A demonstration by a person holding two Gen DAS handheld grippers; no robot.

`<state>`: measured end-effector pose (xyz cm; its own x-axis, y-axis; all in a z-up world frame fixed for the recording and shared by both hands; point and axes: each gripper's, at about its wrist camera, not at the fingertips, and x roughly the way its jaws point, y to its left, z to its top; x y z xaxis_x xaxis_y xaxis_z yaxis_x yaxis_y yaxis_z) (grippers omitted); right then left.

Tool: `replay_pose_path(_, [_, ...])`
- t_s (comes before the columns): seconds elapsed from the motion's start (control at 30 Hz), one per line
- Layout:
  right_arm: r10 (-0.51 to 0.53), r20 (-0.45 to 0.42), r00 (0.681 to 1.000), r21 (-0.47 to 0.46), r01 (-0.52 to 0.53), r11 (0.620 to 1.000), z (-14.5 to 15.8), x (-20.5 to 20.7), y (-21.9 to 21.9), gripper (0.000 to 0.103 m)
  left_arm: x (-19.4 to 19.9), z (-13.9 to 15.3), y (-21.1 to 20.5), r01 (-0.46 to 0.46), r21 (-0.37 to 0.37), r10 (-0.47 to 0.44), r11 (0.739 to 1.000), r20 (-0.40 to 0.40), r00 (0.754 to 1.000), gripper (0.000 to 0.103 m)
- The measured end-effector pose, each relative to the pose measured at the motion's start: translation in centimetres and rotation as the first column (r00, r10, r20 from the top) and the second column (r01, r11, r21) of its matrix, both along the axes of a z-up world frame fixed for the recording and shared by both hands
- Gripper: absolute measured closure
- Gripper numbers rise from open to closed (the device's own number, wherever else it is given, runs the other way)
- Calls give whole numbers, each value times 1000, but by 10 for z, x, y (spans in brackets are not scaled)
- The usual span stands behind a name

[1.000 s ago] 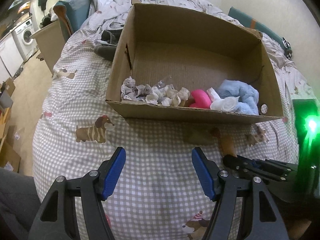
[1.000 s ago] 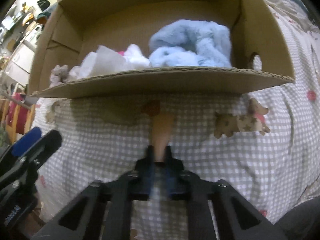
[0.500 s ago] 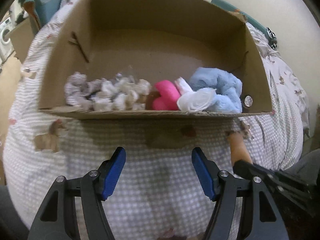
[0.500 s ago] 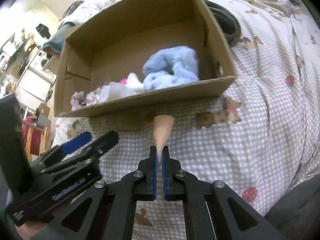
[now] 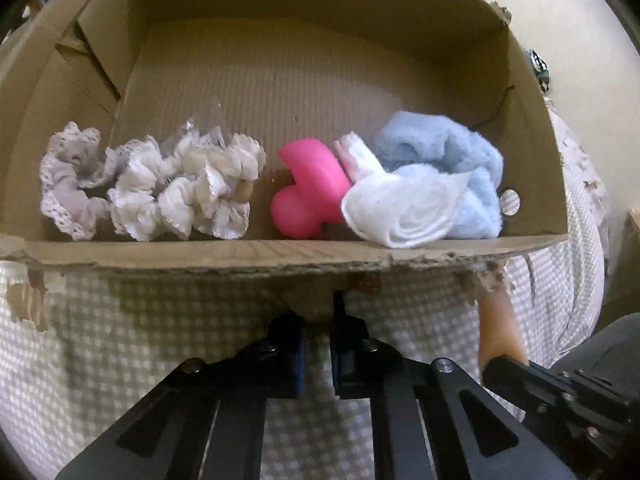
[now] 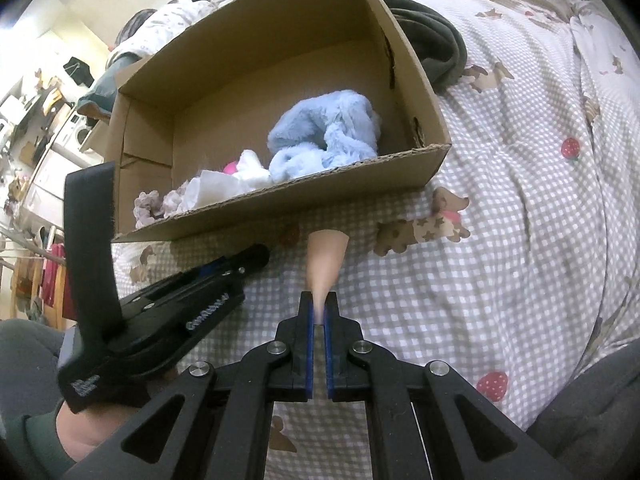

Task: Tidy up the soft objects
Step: 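Grasp the tan cone item with the right gripper while the left grasps a clear wrapper, then carry the cone and clear wrapper into the box and open both grippers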

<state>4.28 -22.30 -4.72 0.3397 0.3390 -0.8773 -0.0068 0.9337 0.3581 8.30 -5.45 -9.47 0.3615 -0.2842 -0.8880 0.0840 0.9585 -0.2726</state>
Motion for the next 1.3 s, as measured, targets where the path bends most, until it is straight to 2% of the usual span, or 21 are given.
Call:
replay_pose_path(0.3, [27,8,1000,14,-27,1000,4,1,9,97,-23,17,28,-47,4,47,999,-8,999,94])
replay_pose_path(0.6, [99,24,995,26,-100,995,7,0,36,97,-53,36,56,-99,30,98,995,11,995,94])
replay_pose_path(0.8, [126,25,992,20,-126,992,4,1,43,97,-69,53,67,-121,71,119,990,29,992,94])
replay_pose_path(1.03, [149,31,988,-21,-148,989,0,1,52,97,-78,47,66,-166,132,165,977,19,986,94])
replay_pose_path(1.3, [192,94,977,-41,-189,981,12,-8,59,97,-89,58,70,-231,189,225,954,54,973,94])
